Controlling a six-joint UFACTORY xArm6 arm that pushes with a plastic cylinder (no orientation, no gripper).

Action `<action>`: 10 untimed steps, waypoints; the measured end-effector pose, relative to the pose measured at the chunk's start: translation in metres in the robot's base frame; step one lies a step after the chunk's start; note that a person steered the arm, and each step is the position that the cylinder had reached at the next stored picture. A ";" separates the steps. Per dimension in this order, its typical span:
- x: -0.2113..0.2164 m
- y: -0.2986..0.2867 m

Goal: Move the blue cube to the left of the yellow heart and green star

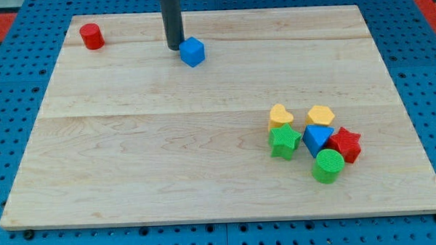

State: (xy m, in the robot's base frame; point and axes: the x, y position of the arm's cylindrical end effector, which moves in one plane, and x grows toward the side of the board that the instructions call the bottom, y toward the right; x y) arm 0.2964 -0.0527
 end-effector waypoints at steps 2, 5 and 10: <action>0.024 0.085; 0.088 0.054; 0.142 0.084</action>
State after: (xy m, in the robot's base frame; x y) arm 0.4381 0.0312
